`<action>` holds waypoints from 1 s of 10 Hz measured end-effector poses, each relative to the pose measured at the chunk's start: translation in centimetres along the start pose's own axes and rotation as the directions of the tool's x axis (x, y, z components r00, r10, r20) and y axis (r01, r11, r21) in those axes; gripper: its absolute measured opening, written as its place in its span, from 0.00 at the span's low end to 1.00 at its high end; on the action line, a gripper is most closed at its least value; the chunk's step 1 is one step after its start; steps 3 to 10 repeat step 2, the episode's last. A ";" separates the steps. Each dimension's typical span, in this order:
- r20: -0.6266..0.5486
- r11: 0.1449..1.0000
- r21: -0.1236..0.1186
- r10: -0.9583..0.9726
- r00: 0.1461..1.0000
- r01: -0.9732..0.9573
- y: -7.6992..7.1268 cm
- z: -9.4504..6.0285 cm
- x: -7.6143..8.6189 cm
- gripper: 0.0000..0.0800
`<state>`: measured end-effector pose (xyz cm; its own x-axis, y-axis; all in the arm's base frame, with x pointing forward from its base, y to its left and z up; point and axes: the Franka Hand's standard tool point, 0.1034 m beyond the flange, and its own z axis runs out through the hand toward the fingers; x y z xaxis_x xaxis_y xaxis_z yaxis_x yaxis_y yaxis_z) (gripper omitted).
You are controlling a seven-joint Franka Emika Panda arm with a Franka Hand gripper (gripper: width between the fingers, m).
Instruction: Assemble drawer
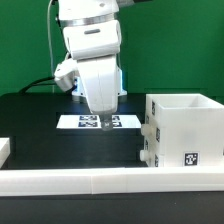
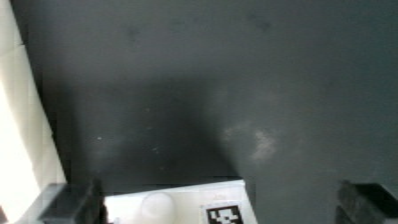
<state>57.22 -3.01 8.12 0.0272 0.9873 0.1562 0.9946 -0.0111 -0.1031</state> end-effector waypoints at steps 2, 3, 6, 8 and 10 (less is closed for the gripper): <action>0.000 1.000 0.001 0.000 1.000 0.000 0.0 0.0 0.0 0.81; 0.000 1.000 0.001 0.000 1.000 0.000 0.0 0.0 0.0 0.81; 0.000 1.000 0.001 0.000 1.000 0.000 0.0 0.0 0.0 0.81; 0.000 1.000 0.001 0.000 1.000 0.000 0.0 0.0 0.0 0.81; 0.000 1.000 0.001 0.000 1.000 0.000 0.0 0.0 0.0 0.81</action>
Offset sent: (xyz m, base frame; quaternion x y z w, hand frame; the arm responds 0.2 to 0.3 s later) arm 0.0000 0.0000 0.0000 0.0000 0.0000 0.0000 1.0000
